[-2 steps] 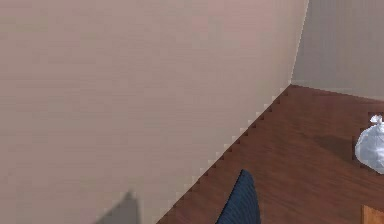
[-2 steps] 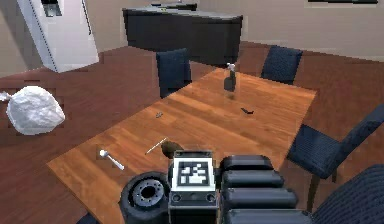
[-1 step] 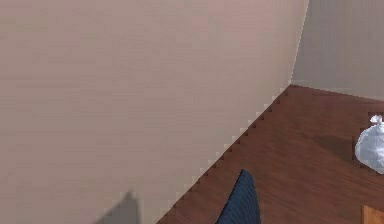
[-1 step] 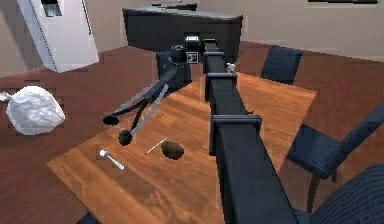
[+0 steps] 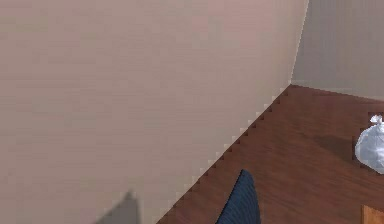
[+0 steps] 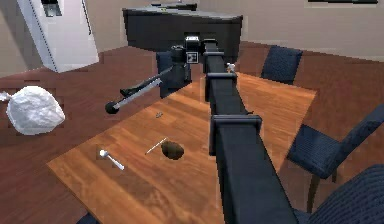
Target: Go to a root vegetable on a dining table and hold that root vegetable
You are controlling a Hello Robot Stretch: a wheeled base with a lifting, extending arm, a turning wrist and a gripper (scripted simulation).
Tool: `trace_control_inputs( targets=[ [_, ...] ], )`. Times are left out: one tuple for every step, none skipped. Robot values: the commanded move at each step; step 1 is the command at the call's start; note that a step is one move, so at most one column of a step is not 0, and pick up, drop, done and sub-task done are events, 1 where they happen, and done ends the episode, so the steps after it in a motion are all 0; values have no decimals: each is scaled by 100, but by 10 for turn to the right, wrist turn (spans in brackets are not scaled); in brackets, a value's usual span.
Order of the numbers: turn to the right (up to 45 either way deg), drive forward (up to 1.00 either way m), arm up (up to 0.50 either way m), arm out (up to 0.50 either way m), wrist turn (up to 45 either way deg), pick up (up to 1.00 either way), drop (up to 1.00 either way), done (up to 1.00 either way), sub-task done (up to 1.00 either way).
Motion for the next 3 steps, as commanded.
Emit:
trace_control_inputs(
  targets=[
    [0,0,0,0,450,0,0,0,0],
    [0,0,0,0,240,0,0,0,0],
    [0,0,-10,0,0,0,0,0,0]
  ],
)
